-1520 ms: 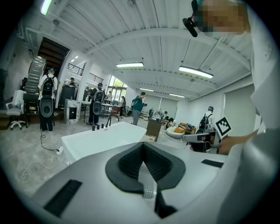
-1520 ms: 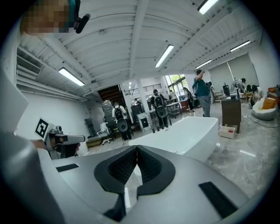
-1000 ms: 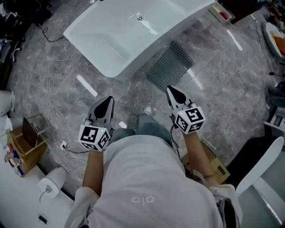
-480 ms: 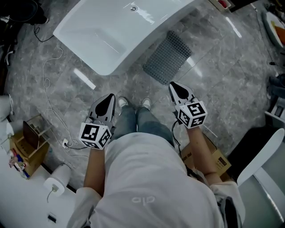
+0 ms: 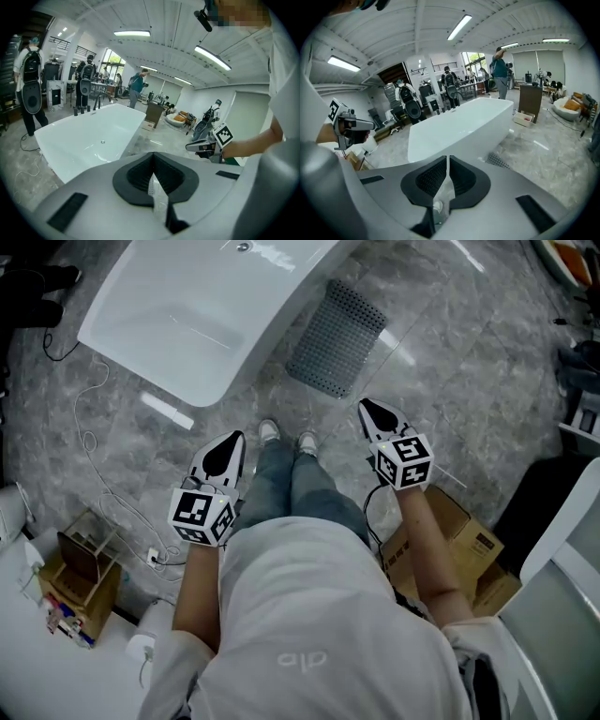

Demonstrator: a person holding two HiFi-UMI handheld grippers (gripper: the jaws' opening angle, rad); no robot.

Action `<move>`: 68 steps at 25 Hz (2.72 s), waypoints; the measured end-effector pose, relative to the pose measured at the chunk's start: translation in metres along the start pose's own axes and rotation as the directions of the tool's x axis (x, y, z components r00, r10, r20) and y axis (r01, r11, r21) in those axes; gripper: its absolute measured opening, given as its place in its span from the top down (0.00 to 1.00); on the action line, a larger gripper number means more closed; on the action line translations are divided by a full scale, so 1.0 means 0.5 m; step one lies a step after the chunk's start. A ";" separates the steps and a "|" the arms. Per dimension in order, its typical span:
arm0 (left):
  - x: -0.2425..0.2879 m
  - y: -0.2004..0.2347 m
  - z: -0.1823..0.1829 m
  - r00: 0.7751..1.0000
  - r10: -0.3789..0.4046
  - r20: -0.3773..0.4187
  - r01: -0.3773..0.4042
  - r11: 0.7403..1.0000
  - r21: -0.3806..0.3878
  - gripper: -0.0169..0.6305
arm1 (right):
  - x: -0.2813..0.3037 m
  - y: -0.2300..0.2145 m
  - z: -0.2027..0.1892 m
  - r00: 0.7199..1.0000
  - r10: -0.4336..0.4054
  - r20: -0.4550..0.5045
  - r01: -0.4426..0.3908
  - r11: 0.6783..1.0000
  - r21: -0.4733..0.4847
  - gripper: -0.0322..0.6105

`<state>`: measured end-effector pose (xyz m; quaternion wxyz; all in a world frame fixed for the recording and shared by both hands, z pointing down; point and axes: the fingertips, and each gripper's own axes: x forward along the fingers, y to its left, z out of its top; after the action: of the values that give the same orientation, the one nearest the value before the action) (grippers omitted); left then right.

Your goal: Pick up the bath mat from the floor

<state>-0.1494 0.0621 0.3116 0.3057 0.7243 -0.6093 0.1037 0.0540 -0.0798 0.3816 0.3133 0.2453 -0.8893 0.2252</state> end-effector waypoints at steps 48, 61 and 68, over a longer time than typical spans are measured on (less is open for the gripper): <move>0.614 0.137 -0.602 0.821 -0.212 -0.530 0.257 0.966 0.011 0.95 | 0.500 -0.402 -0.733 0.937 -0.167 -0.307 0.293 0.853 0.432 0.58; 0.721 0.162 -0.726 0.808 -0.171 -0.564 0.229 0.973 0.033 0.95 | 0.612 -0.510 -0.936 0.934 -0.147 -0.326 0.311 0.785 0.535 0.49; 0.764 0.167 -0.800 0.798 -0.152 -0.583 0.223 0.973 0.051 0.95 | 0.670 -0.578 -1.057 0.924 -0.136 -0.358 0.333 0.746 0.577 0.47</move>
<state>-0.0491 -0.0290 0.8542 0.4411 0.7324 -0.4063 0.3224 0.2282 -0.1106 1.0478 0.3677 0.4104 -0.6678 0.5004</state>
